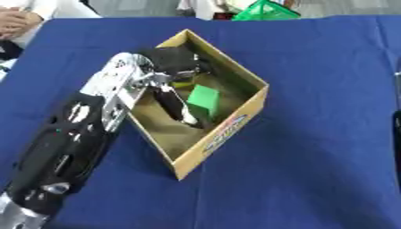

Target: Pick up objects on the table and place them in the box.

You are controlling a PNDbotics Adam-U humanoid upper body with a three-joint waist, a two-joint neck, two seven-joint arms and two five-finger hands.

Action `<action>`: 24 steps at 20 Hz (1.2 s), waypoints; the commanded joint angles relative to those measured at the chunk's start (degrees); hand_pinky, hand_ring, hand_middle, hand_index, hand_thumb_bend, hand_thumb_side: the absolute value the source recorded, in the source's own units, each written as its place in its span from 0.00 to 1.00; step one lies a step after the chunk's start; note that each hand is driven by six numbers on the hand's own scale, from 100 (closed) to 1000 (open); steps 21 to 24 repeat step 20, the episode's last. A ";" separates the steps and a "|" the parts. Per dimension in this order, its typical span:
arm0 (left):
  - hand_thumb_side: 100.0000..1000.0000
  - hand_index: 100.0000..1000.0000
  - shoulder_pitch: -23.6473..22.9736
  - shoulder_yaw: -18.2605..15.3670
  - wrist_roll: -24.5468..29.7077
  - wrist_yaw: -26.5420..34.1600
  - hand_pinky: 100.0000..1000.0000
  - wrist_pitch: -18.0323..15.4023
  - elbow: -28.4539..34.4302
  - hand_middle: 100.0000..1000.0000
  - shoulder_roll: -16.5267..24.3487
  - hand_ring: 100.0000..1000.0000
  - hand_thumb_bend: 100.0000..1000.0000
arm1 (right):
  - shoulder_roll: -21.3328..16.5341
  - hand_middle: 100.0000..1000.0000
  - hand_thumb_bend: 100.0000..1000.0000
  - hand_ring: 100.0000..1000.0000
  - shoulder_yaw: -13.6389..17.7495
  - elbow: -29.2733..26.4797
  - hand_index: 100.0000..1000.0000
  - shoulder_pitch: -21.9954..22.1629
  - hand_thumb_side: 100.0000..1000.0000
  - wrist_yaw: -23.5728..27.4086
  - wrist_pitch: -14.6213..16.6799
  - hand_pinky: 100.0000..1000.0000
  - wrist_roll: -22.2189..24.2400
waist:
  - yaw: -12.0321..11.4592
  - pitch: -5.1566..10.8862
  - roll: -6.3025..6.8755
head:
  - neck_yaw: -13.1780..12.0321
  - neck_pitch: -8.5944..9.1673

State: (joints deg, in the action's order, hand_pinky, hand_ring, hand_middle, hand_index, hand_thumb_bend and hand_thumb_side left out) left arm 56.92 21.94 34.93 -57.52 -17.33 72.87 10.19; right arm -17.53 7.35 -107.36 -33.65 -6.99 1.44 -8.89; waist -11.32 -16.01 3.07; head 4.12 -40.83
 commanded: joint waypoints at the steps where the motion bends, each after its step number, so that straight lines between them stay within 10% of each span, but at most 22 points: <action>1: 0.45 0.91 0.60 -1.42 -0.50 1.59 0.65 0.50 3.62 0.81 1.84 0.76 0.53 | -0.55 0.60 0.13 0.84 0.21 -1.26 0.82 -0.51 1.00 0.00 -0.03 0.83 -0.21 | -0.11 1.60 -0.17 | 0.27 0.66; 10: 0.55 0.89 -1.77 -10.57 -7.26 9.49 0.60 1.98 16.13 0.74 4.74 0.75 0.14 | -0.78 0.61 0.13 0.84 0.26 -1.90 0.83 -1.59 1.00 -0.42 0.54 0.82 -1.15 | -0.86 2.04 -0.54 | 2.43 0.71; 19: 0.57 0.89 -7.80 -24.55 -15.94 18.17 0.64 9.91 30.24 0.75 7.22 0.78 0.16 | -0.77 0.62 0.14 0.84 -0.51 -2.22 0.83 -3.88 1.00 -0.68 2.31 0.82 -2.83 | -1.86 2.36 -1.15 | 3.44 0.72; 24: 0.60 0.89 -8.38 -25.39 -16.89 19.12 0.65 10.60 31.78 0.76 7.59 0.78 0.20 | -0.76 0.63 0.14 0.84 -0.58 -2.21 0.83 -3.97 1.00 -0.67 2.38 0.82 -2.87 | -1.79 2.33 -1.14 | 3.39 0.75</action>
